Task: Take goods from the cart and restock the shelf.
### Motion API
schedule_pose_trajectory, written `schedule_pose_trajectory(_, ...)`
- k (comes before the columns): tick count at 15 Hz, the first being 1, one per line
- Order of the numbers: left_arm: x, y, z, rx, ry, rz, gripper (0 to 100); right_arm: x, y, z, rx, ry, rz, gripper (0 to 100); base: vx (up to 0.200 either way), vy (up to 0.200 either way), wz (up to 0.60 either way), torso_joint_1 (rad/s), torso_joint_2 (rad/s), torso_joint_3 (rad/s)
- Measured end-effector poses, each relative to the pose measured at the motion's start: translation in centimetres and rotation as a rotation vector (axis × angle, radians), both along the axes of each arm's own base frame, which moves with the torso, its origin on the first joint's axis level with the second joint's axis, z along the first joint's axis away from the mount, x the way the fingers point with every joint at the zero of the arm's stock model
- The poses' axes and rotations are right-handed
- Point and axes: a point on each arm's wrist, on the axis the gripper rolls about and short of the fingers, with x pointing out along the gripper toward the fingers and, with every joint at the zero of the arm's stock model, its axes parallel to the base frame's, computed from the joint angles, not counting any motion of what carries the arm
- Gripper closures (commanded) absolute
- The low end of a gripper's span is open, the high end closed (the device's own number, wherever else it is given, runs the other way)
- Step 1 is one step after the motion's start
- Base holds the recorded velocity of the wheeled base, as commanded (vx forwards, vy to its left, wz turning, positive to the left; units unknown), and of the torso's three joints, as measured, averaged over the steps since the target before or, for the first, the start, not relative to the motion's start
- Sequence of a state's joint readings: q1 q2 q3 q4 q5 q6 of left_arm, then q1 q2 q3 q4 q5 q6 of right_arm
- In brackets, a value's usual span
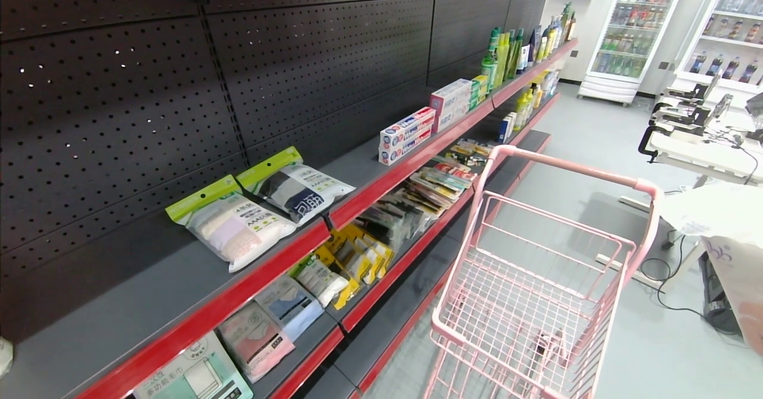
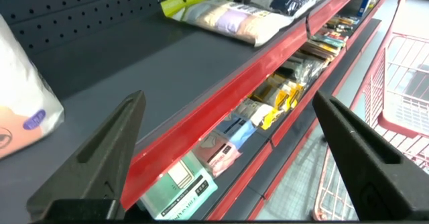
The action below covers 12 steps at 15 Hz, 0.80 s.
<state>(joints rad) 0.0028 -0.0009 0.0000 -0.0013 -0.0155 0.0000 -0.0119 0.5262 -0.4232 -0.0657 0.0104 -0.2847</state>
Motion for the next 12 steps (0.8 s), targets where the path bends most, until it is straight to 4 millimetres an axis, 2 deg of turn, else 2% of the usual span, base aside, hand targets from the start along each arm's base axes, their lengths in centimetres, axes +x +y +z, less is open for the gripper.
schedule_pose_trajectory(3,0.00,0.00,0.00,0.000,0.000,0.000,0,0.09,0.00,0.15,-0.001,0.000,-0.001,100,0.000,0.000,0.00,0.167,-0.36,-0.185)
schedule_pose_trajectory(6,0.00,0.00,0.00,0.000,0.000,0.000,0,0.18,-0.02,0.14,-0.010,0.005,-0.005,100,0.000,0.000,0.00,0.014,-0.04,-0.017)
schedule_pose_trajectory(12,0.00,0.00,-0.01,0.000,0.001,0.000,0,0.27,-0.01,-0.11,-0.015,0.016,-0.002,100,0.000,0.000,0.60,0.010,0.00,0.000)
